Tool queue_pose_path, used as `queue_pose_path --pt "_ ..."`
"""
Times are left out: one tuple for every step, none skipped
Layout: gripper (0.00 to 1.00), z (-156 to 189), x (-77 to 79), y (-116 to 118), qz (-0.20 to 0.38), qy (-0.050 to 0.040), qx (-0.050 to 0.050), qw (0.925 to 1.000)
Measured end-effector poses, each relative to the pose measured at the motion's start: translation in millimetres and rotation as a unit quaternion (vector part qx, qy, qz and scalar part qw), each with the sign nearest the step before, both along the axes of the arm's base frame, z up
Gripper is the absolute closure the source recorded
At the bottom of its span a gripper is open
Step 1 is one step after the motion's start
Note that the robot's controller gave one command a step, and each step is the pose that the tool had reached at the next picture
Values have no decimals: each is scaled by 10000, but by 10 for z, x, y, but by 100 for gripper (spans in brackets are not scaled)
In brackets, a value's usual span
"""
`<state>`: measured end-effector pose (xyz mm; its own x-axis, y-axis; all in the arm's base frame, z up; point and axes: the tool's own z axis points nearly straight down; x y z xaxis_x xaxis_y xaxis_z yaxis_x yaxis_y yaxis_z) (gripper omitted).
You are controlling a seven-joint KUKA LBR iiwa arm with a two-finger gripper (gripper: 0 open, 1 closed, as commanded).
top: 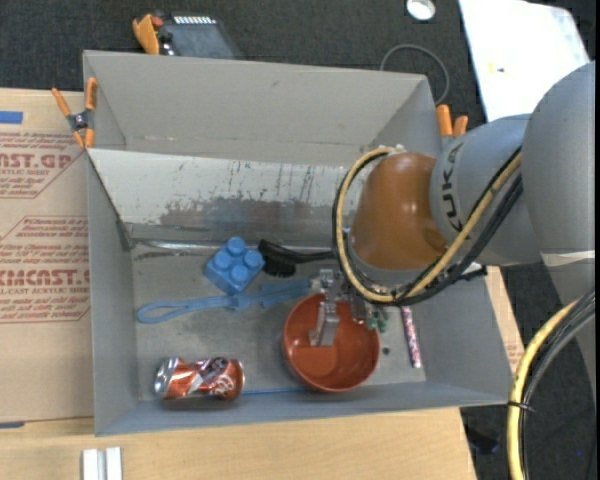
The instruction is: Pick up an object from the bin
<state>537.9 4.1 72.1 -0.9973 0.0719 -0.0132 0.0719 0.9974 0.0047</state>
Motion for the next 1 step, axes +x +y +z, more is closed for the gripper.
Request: queue_pose_path --pt "100 442 -7 35 307 24 -6 9995"
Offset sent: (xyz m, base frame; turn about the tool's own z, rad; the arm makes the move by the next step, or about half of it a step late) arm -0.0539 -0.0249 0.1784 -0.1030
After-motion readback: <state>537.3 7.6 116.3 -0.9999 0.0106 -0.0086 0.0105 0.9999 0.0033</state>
